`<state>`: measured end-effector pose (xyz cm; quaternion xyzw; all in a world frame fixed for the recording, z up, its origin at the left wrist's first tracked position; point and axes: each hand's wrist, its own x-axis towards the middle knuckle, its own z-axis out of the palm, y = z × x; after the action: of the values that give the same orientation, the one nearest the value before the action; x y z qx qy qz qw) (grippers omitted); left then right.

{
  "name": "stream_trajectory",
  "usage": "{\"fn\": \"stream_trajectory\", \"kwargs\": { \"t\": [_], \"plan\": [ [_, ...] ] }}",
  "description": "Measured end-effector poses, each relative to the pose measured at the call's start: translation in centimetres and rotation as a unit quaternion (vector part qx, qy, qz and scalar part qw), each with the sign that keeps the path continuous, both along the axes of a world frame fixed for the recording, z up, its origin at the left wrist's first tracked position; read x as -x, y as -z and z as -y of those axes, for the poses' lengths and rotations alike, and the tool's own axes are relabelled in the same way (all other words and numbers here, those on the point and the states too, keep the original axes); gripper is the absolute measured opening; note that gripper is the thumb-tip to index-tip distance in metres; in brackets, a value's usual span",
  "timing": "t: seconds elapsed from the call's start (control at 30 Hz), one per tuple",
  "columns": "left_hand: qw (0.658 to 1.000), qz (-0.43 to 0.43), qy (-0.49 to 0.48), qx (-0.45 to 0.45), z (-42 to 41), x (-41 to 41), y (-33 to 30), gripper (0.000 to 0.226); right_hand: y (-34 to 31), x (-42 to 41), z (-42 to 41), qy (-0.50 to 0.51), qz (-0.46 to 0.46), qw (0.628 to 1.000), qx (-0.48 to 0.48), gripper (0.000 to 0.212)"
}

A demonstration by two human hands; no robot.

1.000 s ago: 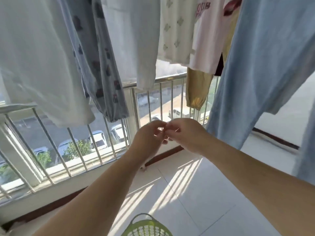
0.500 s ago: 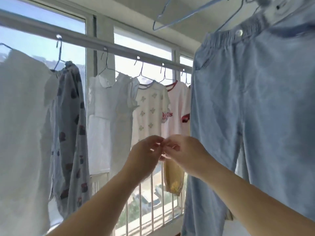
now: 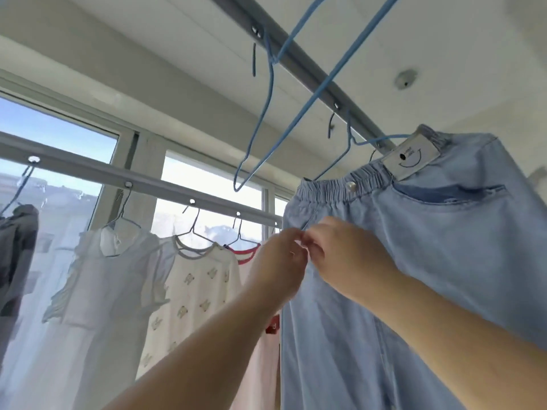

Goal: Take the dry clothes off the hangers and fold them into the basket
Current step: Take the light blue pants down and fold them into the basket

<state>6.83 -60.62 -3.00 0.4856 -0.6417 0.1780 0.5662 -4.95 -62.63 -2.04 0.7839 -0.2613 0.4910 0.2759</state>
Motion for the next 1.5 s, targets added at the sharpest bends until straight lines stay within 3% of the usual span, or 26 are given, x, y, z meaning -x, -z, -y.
{"fn": "stream_trajectory", "kwargs": {
  "t": [0.07, 0.2, 0.3, 0.4, 0.57, 0.83, 1.03, 1.23, 1.5],
  "plan": [
    [0.999, 0.017, -0.025, 0.038, 1.6, 0.6, -1.9, 0.031, -2.0, 0.6, 0.5, 0.076, -0.015, 0.994, 0.082, 0.021],
    [0.991, 0.041, -0.064, 0.107, 3.5, 1.7, -5.0, 0.061, -5.4, 1.0, 0.6, 0.136, 0.025, 0.963, 0.231, 0.028],
    [0.99, 0.037, -0.078, 0.115, 4.2, 2.0, -7.8, 0.074, -7.8, 1.4, 0.3, 0.215, -0.009, 0.954, 0.209, 0.035],
    [0.986, 0.071, -0.123, 0.091, 4.5, 1.7, -10.5, 0.071, -10.5, 1.7, 0.2, 0.27, -0.028, 0.944, 0.19, 0.038],
    [0.976, 0.093, -0.193, 0.024, 4.8, 1.1, -12.3, 0.048, -12.6, 1.5, 1.3, 0.391, -0.104, 0.909, 0.103, 0.045],
    [0.941, 0.176, -0.289, 0.009, 4.5, 0.7, -11.7, 0.037, -12.9, 1.8, 2.6, 0.379, -0.113, 0.91, 0.126, 0.049],
    [0.964, 0.169, -0.201, 0.041, 4.0, -0.1, -11.5, 0.033, -12.8, 3.2, 2.8, 0.337, -0.078, 0.932, 0.107, 0.047],
    [0.965, 0.182, -0.18, 0.065, 3.0, -0.1, -10.8, 0.035, -13.4, 4.2, 2.7, 0.34, -0.061, 0.936, 0.066, 0.029],
    [0.973, 0.14, -0.174, 0.051, 1.9, -0.4, -10.0, 0.041, -12.9, 5.1, 3.0, 0.29, -0.029, 0.955, 0.049, 0.021]
  ]
}}
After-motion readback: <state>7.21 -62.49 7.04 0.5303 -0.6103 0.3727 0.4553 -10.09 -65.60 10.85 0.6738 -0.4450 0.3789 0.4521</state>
